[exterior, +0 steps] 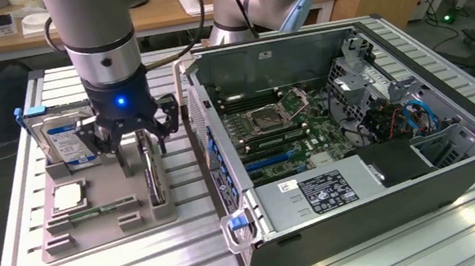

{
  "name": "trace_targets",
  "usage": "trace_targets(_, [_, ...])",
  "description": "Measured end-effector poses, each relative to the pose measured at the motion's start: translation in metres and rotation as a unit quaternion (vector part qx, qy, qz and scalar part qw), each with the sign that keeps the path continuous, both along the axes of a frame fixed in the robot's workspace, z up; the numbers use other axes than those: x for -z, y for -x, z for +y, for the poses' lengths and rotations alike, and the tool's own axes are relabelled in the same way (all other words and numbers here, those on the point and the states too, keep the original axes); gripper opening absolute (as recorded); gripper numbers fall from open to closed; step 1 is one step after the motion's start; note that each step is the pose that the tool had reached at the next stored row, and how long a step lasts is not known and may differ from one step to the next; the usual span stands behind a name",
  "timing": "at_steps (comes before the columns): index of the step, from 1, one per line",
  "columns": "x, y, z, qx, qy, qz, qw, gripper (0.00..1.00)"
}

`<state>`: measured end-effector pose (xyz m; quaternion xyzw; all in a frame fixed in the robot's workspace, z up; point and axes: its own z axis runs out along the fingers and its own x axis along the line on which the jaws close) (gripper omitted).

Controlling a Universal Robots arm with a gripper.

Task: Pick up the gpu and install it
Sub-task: 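Pick up the gpu and move the gpu toward the slot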

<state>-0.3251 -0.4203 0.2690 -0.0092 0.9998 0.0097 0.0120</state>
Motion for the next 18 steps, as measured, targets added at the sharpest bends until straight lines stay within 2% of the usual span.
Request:
trace_targets(9, [0.0074, 0.000, -0.0002, 0.000, 0.0010, 0.0001, 1.0000, 0.72])
trace_targets(14, [0.0129, -0.001, -0.0006, 0.000, 0.0010, 0.0054, 1.0000, 0.72])
trace_targets(17, [0.0151, -0.001, -0.0007, 0.000, 0.0009, 0.0054, 1.0000, 0.72])
trace_targets(18, [0.0228, -0.003, -0.0007, 0.000, 0.0013, 0.0038, 1.0000, 0.72])
